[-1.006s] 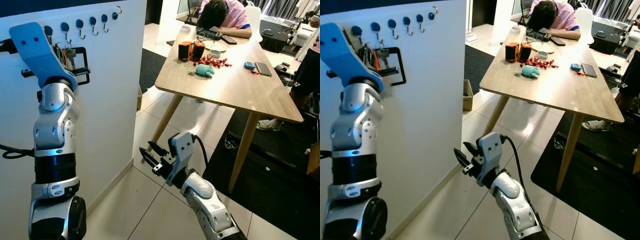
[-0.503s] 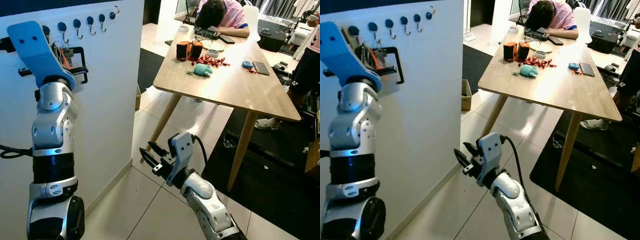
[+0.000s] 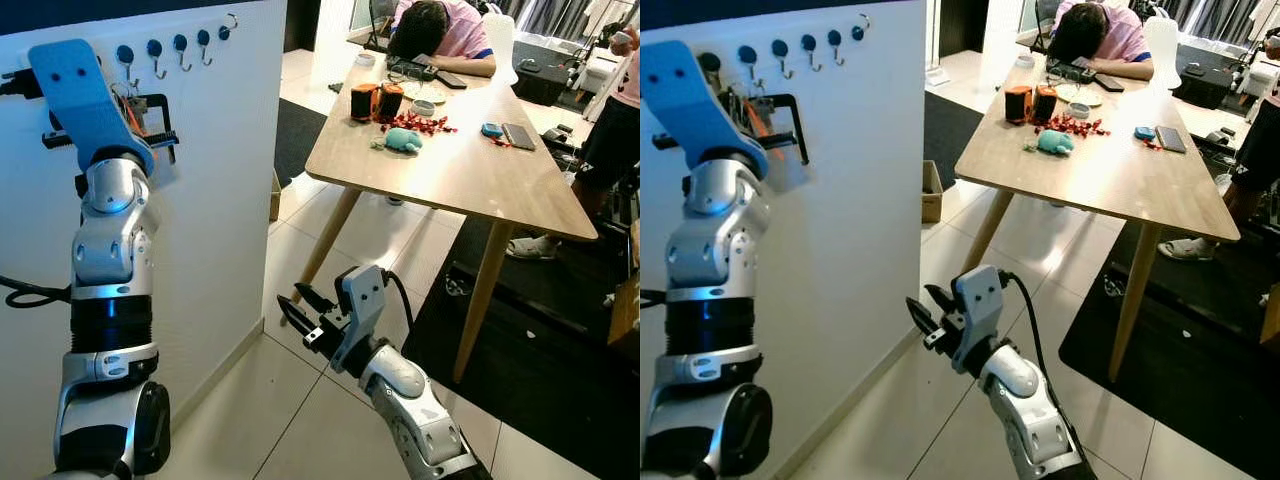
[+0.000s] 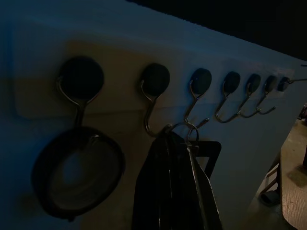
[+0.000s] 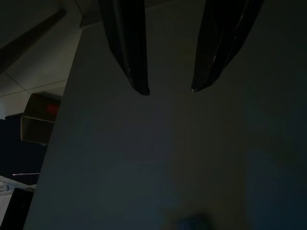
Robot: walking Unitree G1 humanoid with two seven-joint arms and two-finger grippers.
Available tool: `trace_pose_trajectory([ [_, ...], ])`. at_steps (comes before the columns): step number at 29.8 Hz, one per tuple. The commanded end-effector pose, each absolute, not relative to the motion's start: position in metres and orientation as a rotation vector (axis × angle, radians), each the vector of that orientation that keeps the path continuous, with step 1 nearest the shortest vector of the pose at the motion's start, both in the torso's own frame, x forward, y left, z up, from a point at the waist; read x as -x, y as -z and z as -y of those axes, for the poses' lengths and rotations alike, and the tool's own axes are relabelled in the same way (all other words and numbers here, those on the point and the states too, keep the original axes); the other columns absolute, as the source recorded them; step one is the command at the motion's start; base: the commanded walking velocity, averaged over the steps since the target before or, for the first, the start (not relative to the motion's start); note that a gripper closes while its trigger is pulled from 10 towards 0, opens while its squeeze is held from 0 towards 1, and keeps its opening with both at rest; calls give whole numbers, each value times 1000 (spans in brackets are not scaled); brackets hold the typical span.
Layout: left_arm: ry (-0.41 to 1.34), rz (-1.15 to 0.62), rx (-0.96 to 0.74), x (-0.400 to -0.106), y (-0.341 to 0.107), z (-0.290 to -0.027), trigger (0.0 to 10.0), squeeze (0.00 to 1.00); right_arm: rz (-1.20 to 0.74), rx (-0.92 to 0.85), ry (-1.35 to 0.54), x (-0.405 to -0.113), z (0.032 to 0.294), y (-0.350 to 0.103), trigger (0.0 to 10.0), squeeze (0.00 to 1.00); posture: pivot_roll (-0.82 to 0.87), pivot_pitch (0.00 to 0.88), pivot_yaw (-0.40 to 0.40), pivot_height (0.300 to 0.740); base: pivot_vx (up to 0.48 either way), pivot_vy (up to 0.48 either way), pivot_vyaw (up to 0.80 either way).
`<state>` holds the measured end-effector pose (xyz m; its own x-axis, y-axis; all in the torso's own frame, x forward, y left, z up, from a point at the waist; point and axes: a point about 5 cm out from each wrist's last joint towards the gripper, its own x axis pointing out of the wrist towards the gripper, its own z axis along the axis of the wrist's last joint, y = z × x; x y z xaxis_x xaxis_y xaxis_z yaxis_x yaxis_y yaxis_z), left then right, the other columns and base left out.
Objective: Hang keys on a hook
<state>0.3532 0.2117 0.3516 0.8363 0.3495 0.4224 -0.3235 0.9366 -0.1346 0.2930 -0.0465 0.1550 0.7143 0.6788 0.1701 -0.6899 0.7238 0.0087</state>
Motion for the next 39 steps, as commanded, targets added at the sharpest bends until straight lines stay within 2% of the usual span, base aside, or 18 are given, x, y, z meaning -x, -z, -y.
trace_pose_trajectory([
  [1,-376,557,39,-347,-374,-215,10000,0,138,-78,-740,-292,51,-148,10000,0,123,143,-66,740,0,0,0],
  [12,-423,565,9,-346,-381,-221,10000,0,136,-83,-738,-291,50,-148,10000,0,128,150,-61,740,0,0,0],
  [21,-432,531,-35,-346,-370,-225,10000,0,137,-85,-731,-292,51,-148,10000,0,124,152,-56,740,0,0,0],
  [23,-412,542,-13,-343,-370,-226,10000,0,137,-85,-729,-292,51,-148,10000,0,124,152,-56,740,0,0,0],
  [27,-262,620,80,-331,-374,-220,10000,0,136,-84,-726,-292,52,-148,10000,0,126,155,-58,740,0,0,0],
  [30,-195,665,37,-320,-376,-217,10000,0,136,-85,-727,-292,52,-147,10000,0,128,157,-60,740,0,0,0],
  [35,-162,654,-197,-302,-371,-213,10000,0,132,-86,-728,-291,53,-146,10000,0,142,168,-57,740,0,0,0],
  [39,-147,638,-264,-295,-368,-212,10000,0,128,-88,-726,-291,53,-145,10000,0,150,175,-54,740,0,0,0],
])
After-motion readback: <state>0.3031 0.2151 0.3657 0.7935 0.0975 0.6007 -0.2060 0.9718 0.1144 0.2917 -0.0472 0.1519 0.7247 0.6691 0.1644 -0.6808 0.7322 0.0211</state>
